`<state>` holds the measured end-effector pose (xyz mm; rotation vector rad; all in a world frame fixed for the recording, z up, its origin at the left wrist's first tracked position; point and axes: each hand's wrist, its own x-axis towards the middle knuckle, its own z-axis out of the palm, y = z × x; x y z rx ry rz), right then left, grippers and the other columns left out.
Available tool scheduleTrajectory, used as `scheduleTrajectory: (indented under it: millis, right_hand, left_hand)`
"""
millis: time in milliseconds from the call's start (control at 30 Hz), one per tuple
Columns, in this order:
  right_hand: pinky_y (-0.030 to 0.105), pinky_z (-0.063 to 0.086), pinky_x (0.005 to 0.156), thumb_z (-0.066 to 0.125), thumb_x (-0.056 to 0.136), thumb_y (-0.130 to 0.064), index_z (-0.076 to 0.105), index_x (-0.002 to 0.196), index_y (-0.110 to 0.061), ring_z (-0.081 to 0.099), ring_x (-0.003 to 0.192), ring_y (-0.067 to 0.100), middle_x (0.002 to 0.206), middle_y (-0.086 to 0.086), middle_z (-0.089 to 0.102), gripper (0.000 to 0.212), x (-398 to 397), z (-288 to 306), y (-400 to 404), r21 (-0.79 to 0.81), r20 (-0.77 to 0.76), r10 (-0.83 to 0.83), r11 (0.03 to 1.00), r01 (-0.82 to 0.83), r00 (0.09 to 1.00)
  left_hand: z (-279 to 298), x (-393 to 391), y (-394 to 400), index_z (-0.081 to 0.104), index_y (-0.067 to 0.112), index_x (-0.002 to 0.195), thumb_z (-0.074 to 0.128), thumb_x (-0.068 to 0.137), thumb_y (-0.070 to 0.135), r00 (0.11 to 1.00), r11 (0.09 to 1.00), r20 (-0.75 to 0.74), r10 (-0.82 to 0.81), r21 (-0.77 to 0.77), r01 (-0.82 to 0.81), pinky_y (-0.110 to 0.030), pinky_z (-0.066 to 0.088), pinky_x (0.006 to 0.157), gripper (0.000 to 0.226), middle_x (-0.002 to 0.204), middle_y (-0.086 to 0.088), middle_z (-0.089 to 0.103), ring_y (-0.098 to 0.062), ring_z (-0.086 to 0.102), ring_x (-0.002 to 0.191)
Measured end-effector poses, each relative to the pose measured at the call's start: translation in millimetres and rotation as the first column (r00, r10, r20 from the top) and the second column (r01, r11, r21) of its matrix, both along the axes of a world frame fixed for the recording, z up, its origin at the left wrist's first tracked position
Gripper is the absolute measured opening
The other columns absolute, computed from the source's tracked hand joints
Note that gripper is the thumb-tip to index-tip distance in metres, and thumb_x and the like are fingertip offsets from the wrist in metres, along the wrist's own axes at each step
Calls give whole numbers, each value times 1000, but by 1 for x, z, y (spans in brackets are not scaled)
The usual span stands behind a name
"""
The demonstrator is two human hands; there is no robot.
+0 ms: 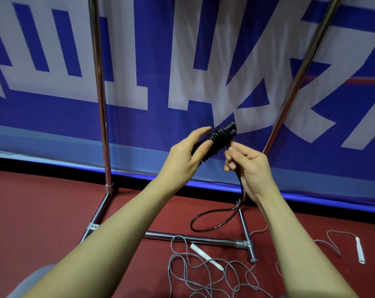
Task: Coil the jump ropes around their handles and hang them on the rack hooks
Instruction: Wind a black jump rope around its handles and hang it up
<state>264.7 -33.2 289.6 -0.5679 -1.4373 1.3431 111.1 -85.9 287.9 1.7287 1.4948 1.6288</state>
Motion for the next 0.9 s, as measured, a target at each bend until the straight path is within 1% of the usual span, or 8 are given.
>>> scheduleTrajectory:
  millis: [133,233,300,367,500,633,767,900]
  right_hand:
    - [23,45,54,48,94,2,67,106,-8,41,53,10,65,1,51,24,2,0,-2,-33,22,52,998,-51,998]
    - [23,42,50,49,94,1,67,102,-9,40,53,11,67,2,54,23,2,-1,-4,-75,18,55,996,-54,998]
    - [22,42,50,48,93,3,63,115,-4,41,54,11,71,1,56,27,1,1,-3,-127,-1,93,988,-92,996]
    - [23,45,52,49,91,3,52,130,-2,44,56,11,75,2,59,40,2,3,-2,-149,11,157,977,-153,988]
    - [24,46,48,59,82,-14,51,134,-19,43,55,11,75,1,56,53,4,7,-3,-182,68,235,959,-220,970]
    - [18,28,40,55,91,-19,63,103,-13,32,45,7,73,2,50,15,4,8,-2,-236,152,203,958,-164,967]
    - [14,19,37,56,93,-19,66,96,-5,23,39,2,61,-4,47,17,6,6,2,-173,200,93,983,-58,975]
    - [12,23,40,53,96,-13,65,110,-19,26,42,0,62,-4,43,19,7,3,4,-81,225,-26,996,46,974]
  left_hand:
    - [-8,-10,4,39,40,142,65,82,53,957,998,-288,30,55,-15,-28,47,85,66,110,8,44,-10,54,94]
    - [-3,-10,7,39,33,146,66,84,49,839,972,-491,234,86,-220,-40,52,70,69,116,-3,46,-26,58,85]
    - [-2,-9,10,50,15,140,62,85,43,711,920,-585,390,273,-280,-37,49,55,63,101,-11,55,-32,55,76]
    - [-3,-10,13,49,8,139,56,84,42,711,898,-556,430,342,-275,-32,43,49,65,93,-13,58,-34,52,77]
    - [-2,-10,7,14,40,147,32,91,48,825,955,-497,270,248,-163,-43,50,64,59,98,-7,49,-25,42,84]
    - [-6,-7,7,9,46,145,27,92,49,872,978,-454,186,173,-118,-48,51,67,56,96,-5,40,-26,46,76]
    - [-14,-6,9,7,44,149,39,98,45,925,991,-355,132,74,-113,-44,49,78,60,95,-5,42,-25,49,78]
    - [-11,-6,9,19,45,148,67,87,39,962,1000,-274,8,-6,-10,-14,40,80,78,94,-2,48,-12,50,88]
